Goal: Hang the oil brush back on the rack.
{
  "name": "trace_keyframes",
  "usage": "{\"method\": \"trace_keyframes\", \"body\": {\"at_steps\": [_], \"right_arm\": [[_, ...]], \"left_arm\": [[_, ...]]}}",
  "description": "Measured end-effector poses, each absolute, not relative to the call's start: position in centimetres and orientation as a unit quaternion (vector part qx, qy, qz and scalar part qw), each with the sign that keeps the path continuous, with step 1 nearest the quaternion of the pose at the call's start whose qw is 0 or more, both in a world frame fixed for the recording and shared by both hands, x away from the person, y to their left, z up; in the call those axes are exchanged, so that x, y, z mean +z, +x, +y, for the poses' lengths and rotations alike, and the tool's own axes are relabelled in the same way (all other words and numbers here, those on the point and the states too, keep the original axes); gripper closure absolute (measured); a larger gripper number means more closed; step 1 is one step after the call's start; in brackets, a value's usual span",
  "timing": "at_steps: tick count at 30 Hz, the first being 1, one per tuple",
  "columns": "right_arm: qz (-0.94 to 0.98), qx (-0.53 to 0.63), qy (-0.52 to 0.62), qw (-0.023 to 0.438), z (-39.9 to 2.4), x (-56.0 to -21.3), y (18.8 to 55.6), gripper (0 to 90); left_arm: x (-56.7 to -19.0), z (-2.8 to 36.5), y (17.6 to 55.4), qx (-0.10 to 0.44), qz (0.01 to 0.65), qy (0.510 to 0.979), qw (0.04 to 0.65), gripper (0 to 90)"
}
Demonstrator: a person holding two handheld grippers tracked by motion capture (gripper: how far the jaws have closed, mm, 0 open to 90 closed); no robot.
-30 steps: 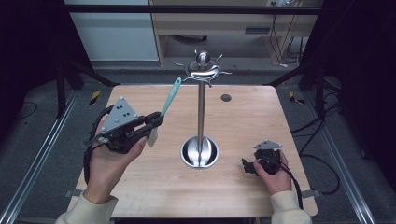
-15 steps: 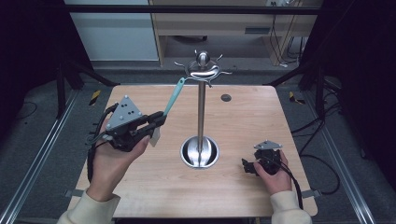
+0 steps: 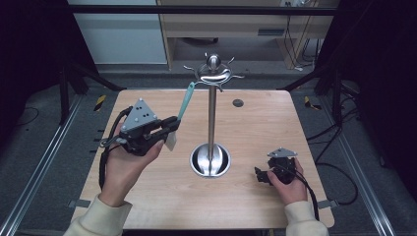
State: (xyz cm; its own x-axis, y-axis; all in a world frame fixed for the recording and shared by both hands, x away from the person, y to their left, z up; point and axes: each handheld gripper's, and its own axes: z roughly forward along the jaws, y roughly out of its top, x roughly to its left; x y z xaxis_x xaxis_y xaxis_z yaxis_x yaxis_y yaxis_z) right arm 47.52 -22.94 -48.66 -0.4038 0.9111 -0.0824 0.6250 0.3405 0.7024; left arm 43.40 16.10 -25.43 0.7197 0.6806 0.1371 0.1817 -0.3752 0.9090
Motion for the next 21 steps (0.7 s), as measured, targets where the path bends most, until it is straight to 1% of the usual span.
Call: {"method": "trace_keyframes", "body": {"at_steps": [21], "right_arm": [[0.783, 0.298, 0.490, 0.242, -22.97, -48.65, 47.53, 8.0]], "left_arm": [[-25.62, 15.64, 43.94, 0.250, 0.275, 0.791, 0.486, 81.8]]}}
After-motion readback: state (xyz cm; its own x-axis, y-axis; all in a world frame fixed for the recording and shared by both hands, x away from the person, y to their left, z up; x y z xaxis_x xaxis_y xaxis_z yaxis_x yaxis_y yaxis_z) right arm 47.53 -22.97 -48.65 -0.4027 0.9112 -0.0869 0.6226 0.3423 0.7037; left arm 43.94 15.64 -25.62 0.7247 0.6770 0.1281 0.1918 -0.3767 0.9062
